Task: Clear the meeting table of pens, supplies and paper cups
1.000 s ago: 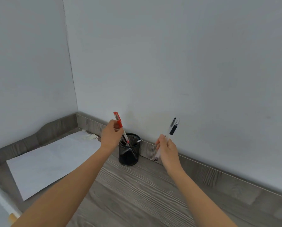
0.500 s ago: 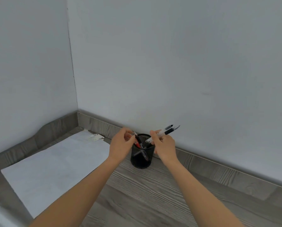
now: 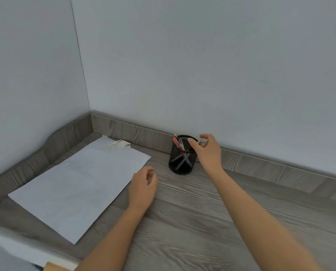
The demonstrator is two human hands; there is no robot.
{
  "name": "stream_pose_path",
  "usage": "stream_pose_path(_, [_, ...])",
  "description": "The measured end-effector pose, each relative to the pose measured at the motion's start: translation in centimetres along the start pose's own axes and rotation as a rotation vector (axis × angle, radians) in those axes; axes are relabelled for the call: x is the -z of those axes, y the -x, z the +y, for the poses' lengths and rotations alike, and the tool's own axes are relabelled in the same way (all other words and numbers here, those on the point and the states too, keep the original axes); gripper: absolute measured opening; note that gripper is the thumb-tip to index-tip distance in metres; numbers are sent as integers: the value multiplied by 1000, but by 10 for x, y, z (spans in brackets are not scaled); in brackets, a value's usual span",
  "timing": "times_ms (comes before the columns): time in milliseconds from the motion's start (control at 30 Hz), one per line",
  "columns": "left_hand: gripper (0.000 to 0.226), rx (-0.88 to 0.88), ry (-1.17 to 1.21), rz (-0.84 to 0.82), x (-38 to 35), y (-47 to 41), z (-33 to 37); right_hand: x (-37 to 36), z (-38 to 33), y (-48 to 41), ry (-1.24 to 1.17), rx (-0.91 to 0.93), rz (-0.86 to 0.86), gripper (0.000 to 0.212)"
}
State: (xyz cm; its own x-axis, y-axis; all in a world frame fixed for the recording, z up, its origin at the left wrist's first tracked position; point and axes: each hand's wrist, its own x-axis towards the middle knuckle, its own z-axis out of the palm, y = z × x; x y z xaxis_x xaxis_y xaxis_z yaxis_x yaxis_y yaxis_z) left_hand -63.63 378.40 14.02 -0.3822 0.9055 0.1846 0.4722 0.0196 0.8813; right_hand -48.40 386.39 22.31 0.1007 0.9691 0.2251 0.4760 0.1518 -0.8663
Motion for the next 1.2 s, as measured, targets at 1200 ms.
stream_pose_path(1200, [32,-639,-160,-889,-77,328,87,207,145,496,579,-696,484,41])
